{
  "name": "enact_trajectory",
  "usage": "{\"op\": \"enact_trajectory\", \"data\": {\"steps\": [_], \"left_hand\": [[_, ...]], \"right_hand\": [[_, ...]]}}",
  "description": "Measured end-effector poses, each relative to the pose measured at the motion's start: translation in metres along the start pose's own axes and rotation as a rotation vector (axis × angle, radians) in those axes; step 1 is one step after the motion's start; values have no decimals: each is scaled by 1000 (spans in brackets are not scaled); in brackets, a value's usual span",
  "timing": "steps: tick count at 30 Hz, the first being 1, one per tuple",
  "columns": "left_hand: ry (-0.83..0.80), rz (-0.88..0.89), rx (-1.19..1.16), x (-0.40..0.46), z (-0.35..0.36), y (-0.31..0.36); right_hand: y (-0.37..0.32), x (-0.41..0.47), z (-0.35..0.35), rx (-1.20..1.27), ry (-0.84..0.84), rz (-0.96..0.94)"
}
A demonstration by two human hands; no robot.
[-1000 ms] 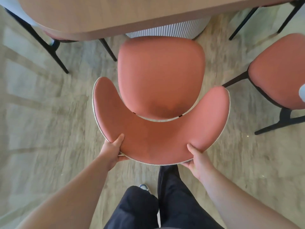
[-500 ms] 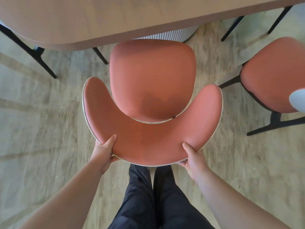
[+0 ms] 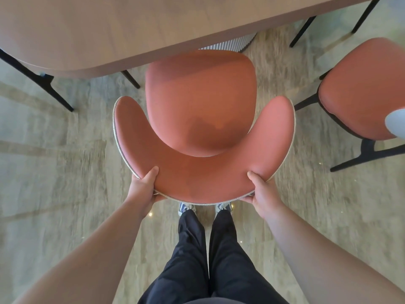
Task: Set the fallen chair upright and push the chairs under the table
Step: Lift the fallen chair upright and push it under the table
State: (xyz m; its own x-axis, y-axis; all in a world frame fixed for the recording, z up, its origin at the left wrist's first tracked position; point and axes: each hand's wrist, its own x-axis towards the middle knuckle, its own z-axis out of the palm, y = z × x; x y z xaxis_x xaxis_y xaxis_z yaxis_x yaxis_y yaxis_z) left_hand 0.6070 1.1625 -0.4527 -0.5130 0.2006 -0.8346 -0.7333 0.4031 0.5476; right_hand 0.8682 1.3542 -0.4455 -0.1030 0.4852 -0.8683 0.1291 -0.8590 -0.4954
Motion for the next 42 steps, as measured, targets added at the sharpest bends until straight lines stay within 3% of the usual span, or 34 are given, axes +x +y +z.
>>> {"op": "enact_trajectory", "data": {"steps": [19,42], "left_hand": [[45,63,33,42,41,75],[-4,10,33,59,56,109]], "right_hand": [[-70,34,49,-80,16,-58],[-109,51,69,-140,-42,-80]]}}
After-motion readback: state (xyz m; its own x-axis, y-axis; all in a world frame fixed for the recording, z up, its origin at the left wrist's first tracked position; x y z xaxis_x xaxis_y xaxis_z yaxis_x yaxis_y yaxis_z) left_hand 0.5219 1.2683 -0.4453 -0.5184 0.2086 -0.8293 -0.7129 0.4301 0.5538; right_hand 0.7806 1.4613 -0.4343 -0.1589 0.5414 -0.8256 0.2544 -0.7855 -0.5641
